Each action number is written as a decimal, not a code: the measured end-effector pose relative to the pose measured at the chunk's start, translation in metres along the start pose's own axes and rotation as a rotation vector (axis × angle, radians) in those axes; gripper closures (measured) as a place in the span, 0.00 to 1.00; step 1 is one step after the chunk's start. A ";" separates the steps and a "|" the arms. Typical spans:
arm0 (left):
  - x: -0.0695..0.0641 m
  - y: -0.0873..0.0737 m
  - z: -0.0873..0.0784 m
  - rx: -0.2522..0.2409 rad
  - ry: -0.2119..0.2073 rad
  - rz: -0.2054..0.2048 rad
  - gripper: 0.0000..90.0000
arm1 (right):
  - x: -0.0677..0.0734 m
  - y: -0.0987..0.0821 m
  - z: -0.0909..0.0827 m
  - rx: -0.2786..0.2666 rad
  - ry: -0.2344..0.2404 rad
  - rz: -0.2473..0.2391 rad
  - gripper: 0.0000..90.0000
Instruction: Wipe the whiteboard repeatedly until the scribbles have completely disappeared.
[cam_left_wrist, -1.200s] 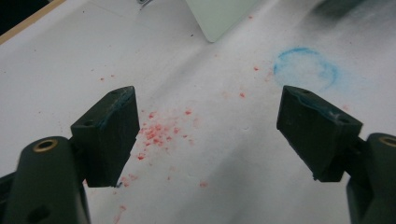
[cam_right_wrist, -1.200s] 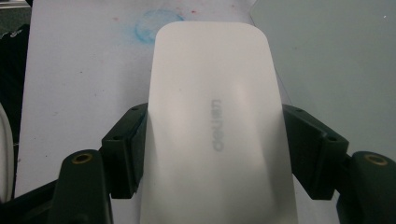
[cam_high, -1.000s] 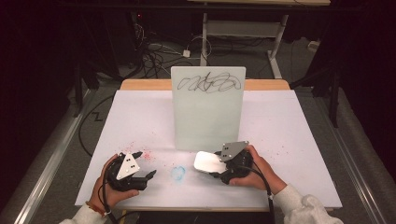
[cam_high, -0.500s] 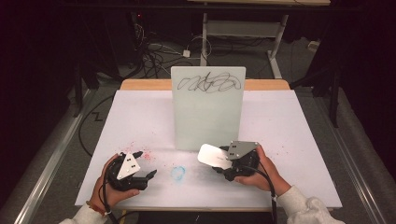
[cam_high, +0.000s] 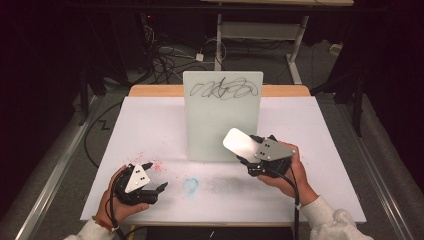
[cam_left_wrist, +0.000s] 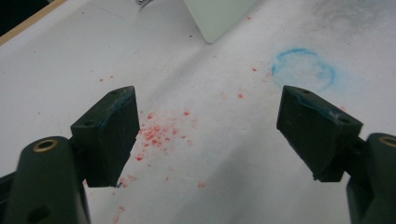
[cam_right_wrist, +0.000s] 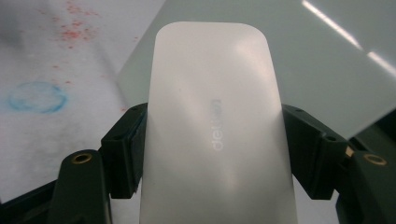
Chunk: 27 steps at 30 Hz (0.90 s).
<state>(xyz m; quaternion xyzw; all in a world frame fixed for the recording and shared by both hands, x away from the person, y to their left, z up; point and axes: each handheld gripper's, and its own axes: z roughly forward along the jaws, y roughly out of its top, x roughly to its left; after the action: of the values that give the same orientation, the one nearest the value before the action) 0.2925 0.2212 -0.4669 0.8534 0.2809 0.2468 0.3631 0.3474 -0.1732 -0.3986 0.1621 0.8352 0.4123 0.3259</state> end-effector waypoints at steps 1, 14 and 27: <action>0.000 0.000 0.000 -0.001 0.000 -0.001 0.23 | -0.001 0.001 -0.001 -0.001 -0.023 0.001 0.35; 0.001 0.001 -0.003 -0.027 0.012 -0.002 0.23 | -0.017 0.014 -0.010 -0.043 -0.178 -0.012 0.35; 0.002 0.001 -0.006 -0.045 0.023 -0.016 0.21 | -0.036 0.030 -0.011 -0.073 -0.334 0.008 0.35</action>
<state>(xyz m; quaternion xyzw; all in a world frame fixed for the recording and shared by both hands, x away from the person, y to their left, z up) 0.2899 0.2248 -0.4621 0.8399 0.2863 0.2598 0.3810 0.3661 -0.1808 -0.3552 0.2199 0.7534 0.4109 0.4639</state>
